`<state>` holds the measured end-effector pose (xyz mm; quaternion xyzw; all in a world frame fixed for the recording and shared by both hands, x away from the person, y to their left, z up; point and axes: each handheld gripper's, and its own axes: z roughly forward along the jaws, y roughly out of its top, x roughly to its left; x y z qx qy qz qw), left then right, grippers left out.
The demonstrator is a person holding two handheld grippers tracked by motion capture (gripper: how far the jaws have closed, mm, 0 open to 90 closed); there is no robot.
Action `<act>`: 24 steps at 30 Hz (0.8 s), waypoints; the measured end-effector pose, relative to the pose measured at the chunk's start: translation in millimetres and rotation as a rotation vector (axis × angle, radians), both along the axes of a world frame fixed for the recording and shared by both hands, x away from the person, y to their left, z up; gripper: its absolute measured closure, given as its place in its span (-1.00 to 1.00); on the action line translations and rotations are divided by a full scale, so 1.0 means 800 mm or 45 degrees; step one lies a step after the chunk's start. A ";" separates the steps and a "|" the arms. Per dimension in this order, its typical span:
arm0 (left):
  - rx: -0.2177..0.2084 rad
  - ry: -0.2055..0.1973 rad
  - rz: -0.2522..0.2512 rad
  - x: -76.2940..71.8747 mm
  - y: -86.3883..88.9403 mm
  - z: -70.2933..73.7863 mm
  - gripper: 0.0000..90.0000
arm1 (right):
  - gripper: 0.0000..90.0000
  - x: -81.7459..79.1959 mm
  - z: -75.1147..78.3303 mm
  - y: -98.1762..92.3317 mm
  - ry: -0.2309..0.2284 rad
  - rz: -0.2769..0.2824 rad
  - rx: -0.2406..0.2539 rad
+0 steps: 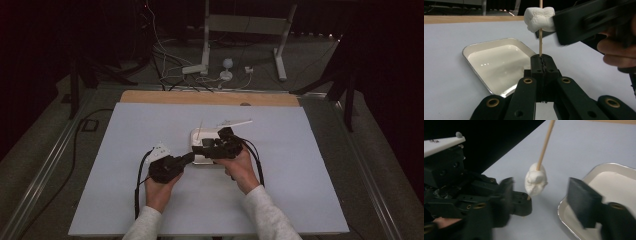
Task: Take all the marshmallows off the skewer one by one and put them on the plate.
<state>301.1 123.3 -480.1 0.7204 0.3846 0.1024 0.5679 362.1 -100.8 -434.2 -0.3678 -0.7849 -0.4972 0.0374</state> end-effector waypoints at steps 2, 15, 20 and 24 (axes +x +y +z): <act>-0.009 0.002 0.000 0.000 0.001 0.001 1.00 | 0.13 0.001 -0.002 0.003 0.009 -0.001 0.011; 0.001 -0.029 -0.029 0.000 -0.001 0.002 1.00 | 0.69 -0.002 0.002 0.005 0.014 0.001 0.044; 0.004 -0.042 -0.038 -0.001 0.000 0.003 1.00 | 0.71 -0.003 0.005 0.003 0.015 -0.004 0.055; 0.016 -0.056 -0.033 -0.002 0.000 0.004 1.00 | 0.71 -0.004 0.008 0.003 0.006 -0.028 0.067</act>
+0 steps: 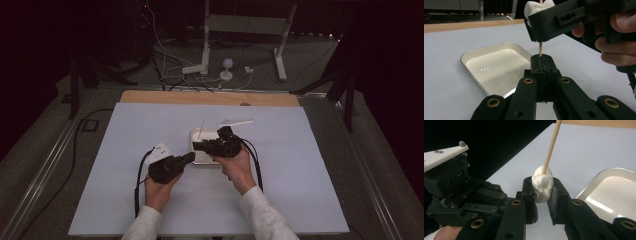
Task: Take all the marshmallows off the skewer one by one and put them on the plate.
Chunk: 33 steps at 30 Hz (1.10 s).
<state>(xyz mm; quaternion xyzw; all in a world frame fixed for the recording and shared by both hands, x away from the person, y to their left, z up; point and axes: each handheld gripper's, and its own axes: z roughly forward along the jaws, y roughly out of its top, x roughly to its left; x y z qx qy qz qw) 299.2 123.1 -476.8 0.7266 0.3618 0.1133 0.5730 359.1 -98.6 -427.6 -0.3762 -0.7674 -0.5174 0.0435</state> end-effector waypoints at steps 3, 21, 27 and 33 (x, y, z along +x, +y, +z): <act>0.014 -0.011 0.004 -0.001 0.000 0.000 1.00 | 0.71 0.000 0.002 -0.001 -0.005 -0.012 0.001; 0.121 -0.060 0.000 -0.004 -0.006 -0.003 1.00 | 0.76 0.012 0.038 -0.026 -0.054 -0.105 0.061; 0.158 -0.063 0.001 -0.004 -0.008 -0.003 1.00 | 0.77 0.018 0.048 -0.039 -0.068 -0.142 0.094; 0.146 -0.012 0.010 -0.002 -0.009 -0.006 1.00 | 0.78 0.023 0.063 -0.069 -0.113 -0.221 0.192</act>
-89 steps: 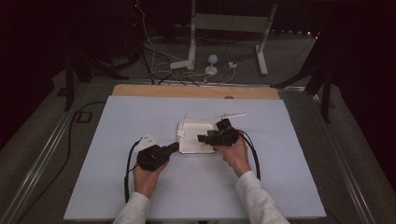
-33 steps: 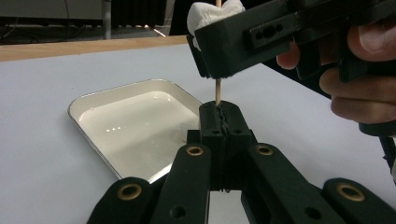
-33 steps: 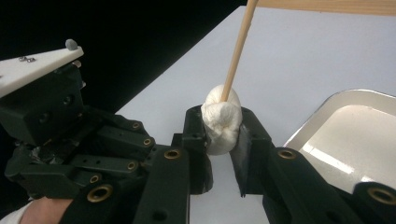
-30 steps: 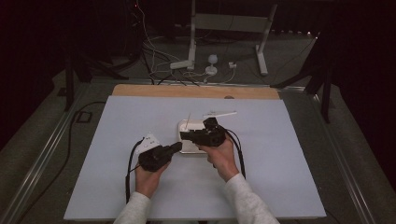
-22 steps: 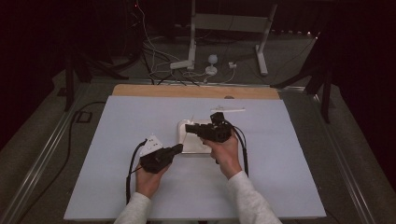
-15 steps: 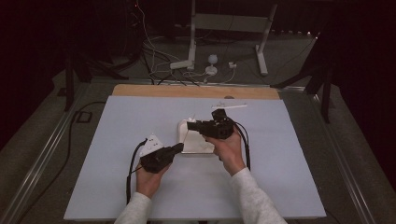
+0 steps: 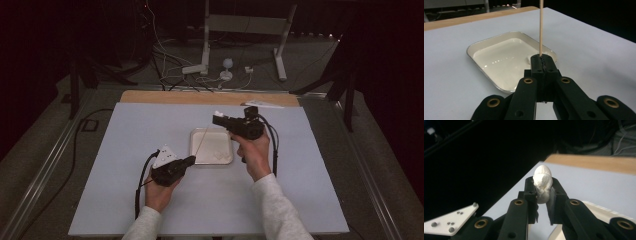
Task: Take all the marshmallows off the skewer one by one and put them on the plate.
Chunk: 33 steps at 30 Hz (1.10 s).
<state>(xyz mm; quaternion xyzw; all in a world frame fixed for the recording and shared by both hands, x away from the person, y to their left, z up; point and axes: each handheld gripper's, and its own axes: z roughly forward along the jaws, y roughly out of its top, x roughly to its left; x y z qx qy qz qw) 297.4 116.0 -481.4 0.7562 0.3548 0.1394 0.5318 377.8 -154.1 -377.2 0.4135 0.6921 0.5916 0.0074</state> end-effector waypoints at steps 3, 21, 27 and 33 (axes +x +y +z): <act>-0.032 0.006 0.003 0.001 0.000 0.002 1.00 | 0.77 0.000 0.002 -0.009 -0.017 -0.009 -0.093; -0.137 0.033 0.023 0.003 0.011 0.007 1.00 | 0.72 0.005 -0.042 -0.006 0.007 -0.019 -0.320; -0.148 0.044 0.019 0.003 0.010 0.006 1.00 | 0.71 0.010 -0.056 -0.006 0.036 -0.022 -0.353; -0.172 0.060 0.010 0.003 0.010 0.007 1.00 | 0.71 0.015 -0.072 -0.004 0.069 -0.024 -0.392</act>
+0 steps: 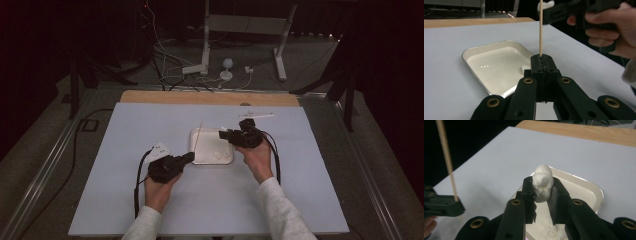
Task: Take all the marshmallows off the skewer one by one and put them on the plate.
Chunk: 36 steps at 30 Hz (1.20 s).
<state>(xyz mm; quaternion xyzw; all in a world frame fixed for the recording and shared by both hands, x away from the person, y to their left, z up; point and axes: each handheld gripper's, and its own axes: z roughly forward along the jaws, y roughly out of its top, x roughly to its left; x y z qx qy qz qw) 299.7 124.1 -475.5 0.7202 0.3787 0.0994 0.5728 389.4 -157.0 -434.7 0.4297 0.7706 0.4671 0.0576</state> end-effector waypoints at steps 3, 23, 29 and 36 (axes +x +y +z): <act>-0.009 0.004 0.002 0.000 0.000 0.000 1.00 | 0.71 0.002 -0.008 0.002 0.017 0.001 -0.022; -0.032 -0.002 -0.007 0.007 -0.010 0.022 1.00 | -0.34 0.014 -0.038 0.006 0.062 -0.033 -0.125; -0.073 0.015 0.029 0.014 -0.010 0.026 1.00 | -0.65 0.000 -0.023 0.001 0.001 -0.016 -0.062; -0.110 0.033 0.069 0.024 -0.011 0.032 1.00 | -0.69 -0.020 -0.012 -0.006 -0.056 0.015 -0.022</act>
